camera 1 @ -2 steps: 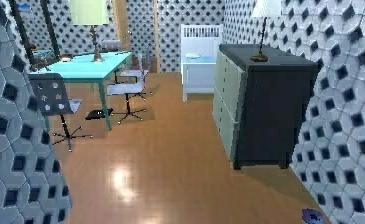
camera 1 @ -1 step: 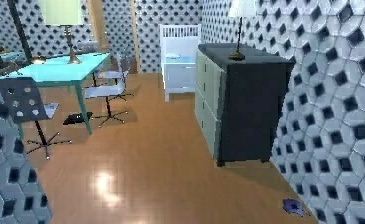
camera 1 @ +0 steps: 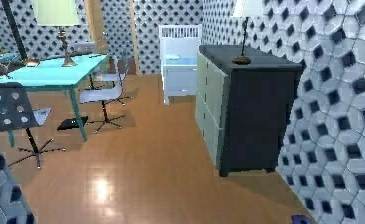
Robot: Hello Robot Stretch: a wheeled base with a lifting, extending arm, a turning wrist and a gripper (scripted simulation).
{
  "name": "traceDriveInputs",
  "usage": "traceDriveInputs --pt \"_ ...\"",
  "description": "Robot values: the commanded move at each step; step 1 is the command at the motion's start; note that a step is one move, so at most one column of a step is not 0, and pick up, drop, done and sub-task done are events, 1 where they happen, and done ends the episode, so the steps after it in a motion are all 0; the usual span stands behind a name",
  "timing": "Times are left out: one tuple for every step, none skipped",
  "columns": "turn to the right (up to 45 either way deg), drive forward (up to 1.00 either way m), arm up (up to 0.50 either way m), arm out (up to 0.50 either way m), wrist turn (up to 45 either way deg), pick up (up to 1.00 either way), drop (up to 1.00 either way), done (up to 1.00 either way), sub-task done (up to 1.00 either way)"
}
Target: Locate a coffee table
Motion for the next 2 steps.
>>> traceDriveInputs --pt "-36.0 0.00 0.00 0.00 0.0 0.00 0.00 0.00 0.00" --pt "0.0 1.00 0.00 0.00 0.0 0.00 0.00 0.00 0.00"
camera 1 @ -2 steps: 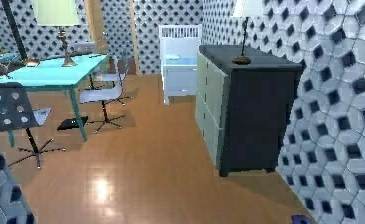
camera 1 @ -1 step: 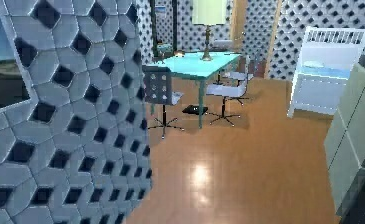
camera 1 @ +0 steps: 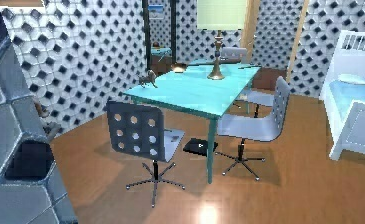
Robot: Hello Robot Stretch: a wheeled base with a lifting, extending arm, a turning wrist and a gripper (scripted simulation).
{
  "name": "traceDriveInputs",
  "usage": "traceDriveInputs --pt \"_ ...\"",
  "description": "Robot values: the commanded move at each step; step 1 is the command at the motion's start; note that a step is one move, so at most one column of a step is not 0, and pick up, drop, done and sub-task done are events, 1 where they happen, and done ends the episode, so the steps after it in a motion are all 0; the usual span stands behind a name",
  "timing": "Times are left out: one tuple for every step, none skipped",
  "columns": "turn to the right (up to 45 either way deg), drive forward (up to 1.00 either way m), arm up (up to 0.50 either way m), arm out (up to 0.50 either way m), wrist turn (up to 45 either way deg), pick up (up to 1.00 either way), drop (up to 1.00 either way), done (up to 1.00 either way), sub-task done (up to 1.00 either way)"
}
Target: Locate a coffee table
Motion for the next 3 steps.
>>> traceDriveInputs --pt "-3.0 0.00 0.00 0.00 0.0 0.00 0.00 0.00 0.00" --pt "12.0 0.00 0.00 0.00 0.0 0.00 0.00 0.00 0.00" --pt "0.0 0.35 0.00 0.00 0.0 0.00 0.00 0.00 0.00"
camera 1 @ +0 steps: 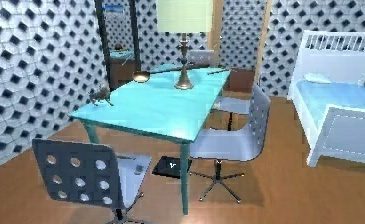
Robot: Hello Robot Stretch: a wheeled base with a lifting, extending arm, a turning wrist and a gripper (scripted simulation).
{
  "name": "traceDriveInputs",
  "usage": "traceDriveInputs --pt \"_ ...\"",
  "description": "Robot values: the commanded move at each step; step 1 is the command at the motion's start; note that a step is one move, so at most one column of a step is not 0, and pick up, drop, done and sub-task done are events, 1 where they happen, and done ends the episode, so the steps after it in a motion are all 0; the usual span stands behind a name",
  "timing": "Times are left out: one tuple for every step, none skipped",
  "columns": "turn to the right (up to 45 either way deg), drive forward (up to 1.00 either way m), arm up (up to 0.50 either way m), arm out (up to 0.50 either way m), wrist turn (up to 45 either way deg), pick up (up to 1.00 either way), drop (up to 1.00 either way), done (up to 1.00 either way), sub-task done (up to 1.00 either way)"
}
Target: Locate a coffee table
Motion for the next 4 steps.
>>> traceDriveInputs --pt "-18.0 0.00 0.00 0.00 0.0 0.00 0.00 0.00 0.00" --pt "0.0 0.05 0.00 0.00 0.0 0.00 0.00 0.00 0.00" --pt "-30.0 0.00 0.00 0.00 0.0 0.00 0.00 0.00 0.00" --pt "0.0 0.20 0.00 0.00 0.0 0.00 0.00 0.00 0.00"
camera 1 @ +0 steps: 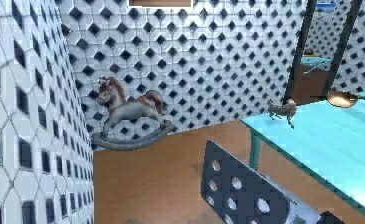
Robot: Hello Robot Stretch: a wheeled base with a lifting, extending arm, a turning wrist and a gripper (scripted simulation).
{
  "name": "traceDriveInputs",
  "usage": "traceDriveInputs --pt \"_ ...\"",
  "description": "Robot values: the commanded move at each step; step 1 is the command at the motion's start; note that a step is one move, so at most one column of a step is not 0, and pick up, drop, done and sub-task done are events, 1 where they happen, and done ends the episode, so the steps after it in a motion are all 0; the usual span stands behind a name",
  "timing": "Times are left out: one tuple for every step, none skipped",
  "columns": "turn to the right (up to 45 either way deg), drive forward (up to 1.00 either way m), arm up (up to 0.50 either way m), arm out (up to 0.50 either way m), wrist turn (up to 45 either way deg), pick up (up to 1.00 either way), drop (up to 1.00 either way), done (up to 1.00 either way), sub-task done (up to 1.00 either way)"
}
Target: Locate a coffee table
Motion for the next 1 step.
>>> traceDriveInputs --pt "-3.0 0.00 0.00 0.00 0.0 0.00 0.00 0.00 0.00"
